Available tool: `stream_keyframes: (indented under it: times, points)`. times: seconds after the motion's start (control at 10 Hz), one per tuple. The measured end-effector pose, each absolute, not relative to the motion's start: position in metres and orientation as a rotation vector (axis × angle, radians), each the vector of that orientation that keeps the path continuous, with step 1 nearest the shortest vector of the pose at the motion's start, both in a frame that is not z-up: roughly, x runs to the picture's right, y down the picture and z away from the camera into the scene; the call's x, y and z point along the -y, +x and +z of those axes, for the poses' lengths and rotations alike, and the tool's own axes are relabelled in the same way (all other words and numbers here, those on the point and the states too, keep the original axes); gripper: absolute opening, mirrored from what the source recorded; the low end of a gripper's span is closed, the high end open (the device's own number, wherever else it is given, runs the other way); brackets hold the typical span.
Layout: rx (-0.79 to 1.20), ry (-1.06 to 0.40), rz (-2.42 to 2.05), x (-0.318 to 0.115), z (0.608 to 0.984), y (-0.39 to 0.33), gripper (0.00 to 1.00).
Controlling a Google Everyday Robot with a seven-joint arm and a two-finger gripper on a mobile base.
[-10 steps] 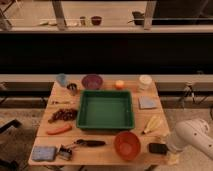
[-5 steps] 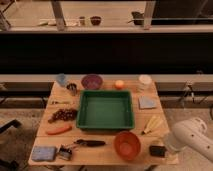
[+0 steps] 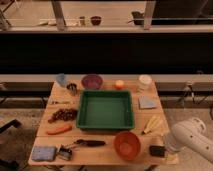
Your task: Place eraser in table surface
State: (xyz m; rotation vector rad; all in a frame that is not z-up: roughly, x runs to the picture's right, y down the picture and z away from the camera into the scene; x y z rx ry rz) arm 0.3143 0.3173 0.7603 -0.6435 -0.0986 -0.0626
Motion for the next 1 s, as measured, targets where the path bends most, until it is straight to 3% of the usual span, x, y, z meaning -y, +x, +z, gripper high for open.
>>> stream_keyframes:
  times: [1.0]
  points:
    - [0.102, -0.602, -0.032, -0.307, 0.755, 0.325, 0.80]
